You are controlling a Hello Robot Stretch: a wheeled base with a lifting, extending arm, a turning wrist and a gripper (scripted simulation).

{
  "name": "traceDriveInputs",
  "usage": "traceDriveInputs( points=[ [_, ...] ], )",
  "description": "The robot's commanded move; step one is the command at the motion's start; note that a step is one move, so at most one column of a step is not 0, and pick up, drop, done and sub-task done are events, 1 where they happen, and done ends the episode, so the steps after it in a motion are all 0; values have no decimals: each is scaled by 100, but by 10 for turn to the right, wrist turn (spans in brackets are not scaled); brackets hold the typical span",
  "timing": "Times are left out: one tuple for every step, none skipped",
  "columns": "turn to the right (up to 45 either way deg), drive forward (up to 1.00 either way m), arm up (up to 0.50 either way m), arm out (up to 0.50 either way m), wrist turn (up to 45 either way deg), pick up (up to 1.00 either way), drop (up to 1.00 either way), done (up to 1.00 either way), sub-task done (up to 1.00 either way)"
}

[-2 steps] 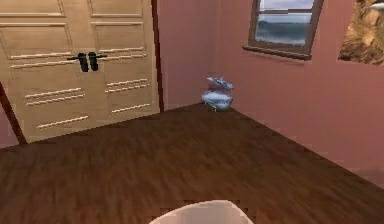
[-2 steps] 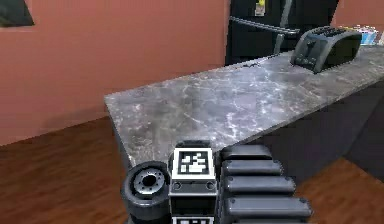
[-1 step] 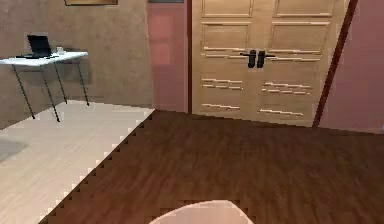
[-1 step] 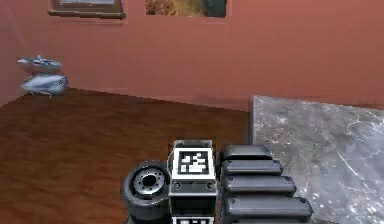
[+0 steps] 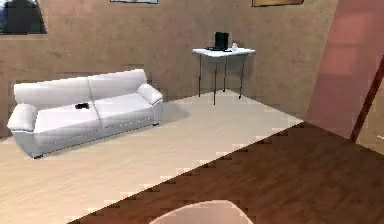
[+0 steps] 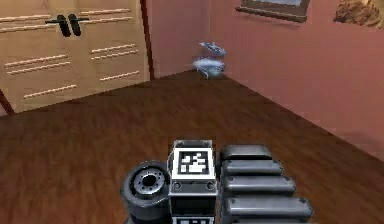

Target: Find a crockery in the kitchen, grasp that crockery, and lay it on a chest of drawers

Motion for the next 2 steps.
traceDriveInputs(
  points=[
    [-450,0,0,0,0,0,0,0,0],
    [-420,0,0,0,0,0,0,0,0]
  ],
)
